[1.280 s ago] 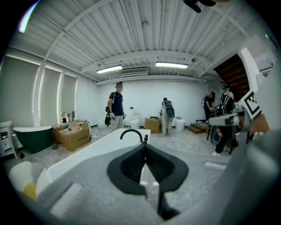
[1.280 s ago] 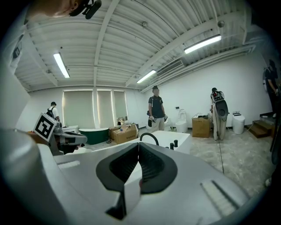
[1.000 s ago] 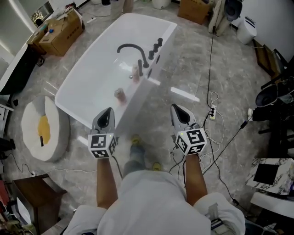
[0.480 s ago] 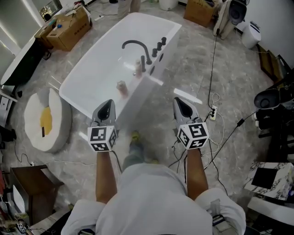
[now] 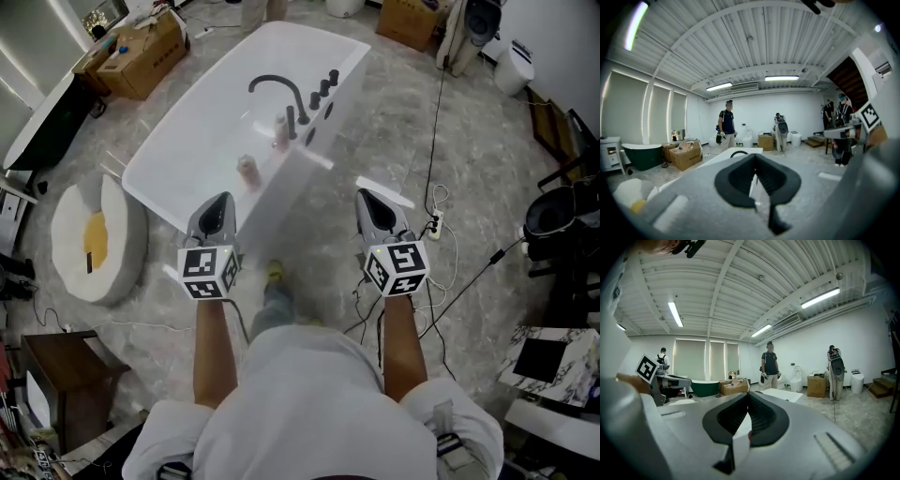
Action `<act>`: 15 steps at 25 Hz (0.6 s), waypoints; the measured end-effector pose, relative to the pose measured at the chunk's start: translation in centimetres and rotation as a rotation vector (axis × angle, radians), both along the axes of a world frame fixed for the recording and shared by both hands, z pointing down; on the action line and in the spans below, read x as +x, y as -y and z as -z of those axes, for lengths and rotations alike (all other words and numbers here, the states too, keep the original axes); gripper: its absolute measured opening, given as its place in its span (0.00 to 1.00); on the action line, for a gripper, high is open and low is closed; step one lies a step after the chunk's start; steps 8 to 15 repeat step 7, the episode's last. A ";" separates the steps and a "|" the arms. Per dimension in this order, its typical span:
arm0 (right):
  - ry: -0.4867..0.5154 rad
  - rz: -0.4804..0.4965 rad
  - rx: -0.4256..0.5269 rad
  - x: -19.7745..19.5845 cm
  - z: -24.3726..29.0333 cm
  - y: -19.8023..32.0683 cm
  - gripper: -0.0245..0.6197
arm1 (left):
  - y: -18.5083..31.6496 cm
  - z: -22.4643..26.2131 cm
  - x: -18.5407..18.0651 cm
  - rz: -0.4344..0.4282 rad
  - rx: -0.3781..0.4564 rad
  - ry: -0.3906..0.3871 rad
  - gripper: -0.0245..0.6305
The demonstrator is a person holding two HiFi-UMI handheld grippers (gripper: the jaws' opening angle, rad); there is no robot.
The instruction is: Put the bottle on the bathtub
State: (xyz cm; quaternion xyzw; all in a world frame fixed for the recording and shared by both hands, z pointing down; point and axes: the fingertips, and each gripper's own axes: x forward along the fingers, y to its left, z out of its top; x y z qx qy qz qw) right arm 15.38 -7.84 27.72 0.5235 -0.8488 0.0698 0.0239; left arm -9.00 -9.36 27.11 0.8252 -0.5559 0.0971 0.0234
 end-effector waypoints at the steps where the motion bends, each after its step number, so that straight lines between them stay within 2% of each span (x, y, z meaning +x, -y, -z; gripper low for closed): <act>1: 0.001 -0.001 -0.001 0.0 0.0 -0.1 0.04 | -0.1 0.0 0.1 -0.002 0.000 0.001 0.03; 15: -0.005 0.003 0.009 0.0 -0.1 -0.6 0.04 | -0.7 -0.4 0.3 -0.003 -0.002 0.002 0.03</act>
